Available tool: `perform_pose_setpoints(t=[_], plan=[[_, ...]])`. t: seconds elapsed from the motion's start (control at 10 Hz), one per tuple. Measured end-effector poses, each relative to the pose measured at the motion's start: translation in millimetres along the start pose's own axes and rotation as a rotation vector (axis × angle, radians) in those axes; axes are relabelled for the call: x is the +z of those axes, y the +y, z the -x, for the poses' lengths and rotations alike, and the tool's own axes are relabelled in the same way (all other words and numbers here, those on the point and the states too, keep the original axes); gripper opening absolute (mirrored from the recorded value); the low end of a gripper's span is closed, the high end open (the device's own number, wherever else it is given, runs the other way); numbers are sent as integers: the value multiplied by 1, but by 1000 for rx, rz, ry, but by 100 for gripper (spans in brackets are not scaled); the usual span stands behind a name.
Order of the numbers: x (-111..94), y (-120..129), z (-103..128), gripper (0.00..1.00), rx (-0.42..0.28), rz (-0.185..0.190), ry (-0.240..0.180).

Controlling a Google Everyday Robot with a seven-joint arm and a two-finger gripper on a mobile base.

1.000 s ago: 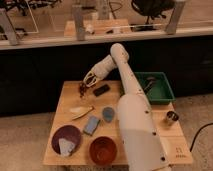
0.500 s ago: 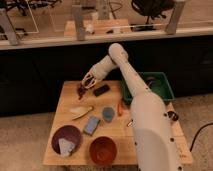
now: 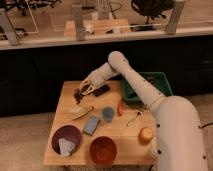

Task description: Place grapes in red bowl

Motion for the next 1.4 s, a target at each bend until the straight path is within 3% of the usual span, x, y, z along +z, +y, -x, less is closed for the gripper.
perform_pose_setpoints(t=[0.3,0.4,0.8,1.4], plan=[[-13,22,32,0,71,-117,88],[-19,25,39,0,84,-126,78],[-72,56,71,0,151,-110,-1],[-74,59,77,0,152,-101,-16]])
